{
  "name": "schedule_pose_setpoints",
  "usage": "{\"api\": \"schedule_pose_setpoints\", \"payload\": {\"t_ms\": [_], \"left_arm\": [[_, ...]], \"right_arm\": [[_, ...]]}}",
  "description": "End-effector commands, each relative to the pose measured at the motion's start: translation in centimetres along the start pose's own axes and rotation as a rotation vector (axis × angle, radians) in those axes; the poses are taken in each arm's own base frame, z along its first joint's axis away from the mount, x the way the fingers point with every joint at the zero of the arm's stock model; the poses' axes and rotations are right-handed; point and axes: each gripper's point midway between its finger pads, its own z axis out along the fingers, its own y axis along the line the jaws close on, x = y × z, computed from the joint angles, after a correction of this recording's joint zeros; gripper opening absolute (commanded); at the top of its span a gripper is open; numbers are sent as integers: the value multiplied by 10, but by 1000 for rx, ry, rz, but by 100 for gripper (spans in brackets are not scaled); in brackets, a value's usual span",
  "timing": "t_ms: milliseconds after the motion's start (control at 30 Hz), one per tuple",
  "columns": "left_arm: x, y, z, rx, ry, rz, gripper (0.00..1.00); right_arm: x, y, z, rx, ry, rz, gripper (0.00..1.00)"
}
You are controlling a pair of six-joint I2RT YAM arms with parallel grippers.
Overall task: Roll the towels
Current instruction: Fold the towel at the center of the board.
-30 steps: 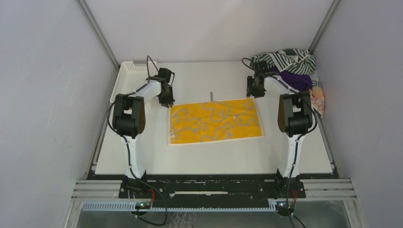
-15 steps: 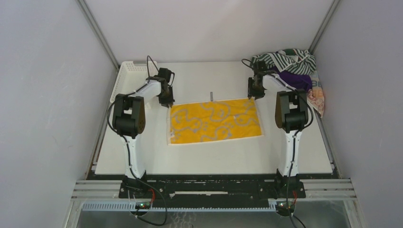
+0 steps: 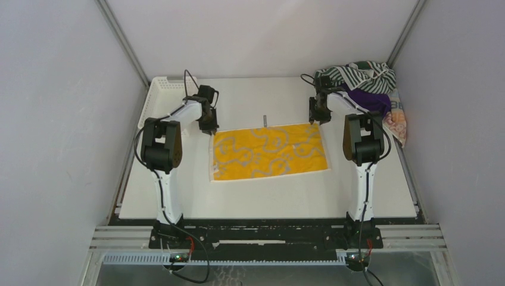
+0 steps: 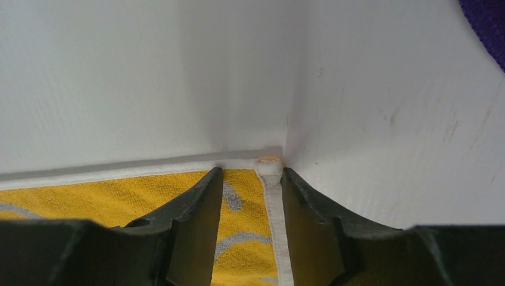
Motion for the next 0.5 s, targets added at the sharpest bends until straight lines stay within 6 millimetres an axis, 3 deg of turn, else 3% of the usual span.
{"api": "schedule_pose_setpoints", "payload": {"t_ms": [0,167,467], "left_arm": [[-1,-1,1,3,18,18,22],[-1,0,2,2,20,19,22],[-1,-2,2,6,20,19,22]], "right_arm": [[-26,-1,-35,3,-83,-21,42],[-36,-5,-42,-11,-112,-7,42],[-24,-5,-16,-12,-51,-17,42]]}}
